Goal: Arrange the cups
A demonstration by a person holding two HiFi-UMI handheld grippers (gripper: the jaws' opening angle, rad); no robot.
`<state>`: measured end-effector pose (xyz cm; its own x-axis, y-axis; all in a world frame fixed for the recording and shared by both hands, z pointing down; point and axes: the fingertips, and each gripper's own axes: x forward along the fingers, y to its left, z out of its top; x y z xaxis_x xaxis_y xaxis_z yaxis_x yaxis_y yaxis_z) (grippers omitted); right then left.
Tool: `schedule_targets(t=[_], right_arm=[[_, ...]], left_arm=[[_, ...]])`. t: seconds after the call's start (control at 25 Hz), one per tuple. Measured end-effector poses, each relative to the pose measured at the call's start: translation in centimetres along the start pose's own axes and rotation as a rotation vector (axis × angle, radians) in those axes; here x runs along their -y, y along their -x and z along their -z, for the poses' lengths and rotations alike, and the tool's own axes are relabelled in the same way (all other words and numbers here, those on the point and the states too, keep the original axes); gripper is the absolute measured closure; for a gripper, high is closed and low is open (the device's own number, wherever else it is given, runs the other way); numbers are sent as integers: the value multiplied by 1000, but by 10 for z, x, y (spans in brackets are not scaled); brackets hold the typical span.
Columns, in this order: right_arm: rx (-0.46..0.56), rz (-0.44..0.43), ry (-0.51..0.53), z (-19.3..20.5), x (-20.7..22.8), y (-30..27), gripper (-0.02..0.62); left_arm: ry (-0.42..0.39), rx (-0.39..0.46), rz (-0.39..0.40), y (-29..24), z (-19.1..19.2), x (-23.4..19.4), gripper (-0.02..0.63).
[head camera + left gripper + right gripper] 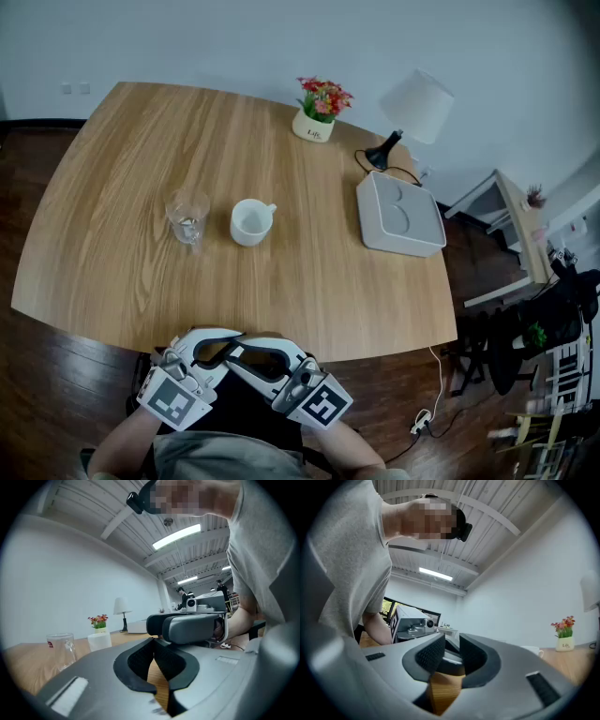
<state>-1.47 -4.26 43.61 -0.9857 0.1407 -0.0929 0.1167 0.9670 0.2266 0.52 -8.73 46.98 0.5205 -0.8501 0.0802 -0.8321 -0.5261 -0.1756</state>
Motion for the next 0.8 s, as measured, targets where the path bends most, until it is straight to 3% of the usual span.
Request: schedule_targets(t=[0.2,0.32,0.4,0.48,0.52,0.64,0.68,0.8], right_arm=[[14,0,-17,0,-2,2,503],[55,32,-80,-6,8,8,503],[94,75,-174,-12,24,12,401],[117,101,-234,-15,40,16,197],[117,115,-239,-16,47,18,184],[100,131,-209,-23,64,21,200],[97,119,-200,-25,68,21,259],[57,90,-133,-31,73,17,299]], left_arm=[[-51,-4,7,-3,1,9,606],[-12,40,-3,1,-3,3,606],[30,91,-16,5,-10,-7,606],[44,108,-30,11,-15,-15,606],[41,111,-36,14,-17,-18,606],[53,136,-57,21,-27,-25,606],[65,141,-66,22,-28,-28,606],[108,153,-77,22,-27,-34,606]])
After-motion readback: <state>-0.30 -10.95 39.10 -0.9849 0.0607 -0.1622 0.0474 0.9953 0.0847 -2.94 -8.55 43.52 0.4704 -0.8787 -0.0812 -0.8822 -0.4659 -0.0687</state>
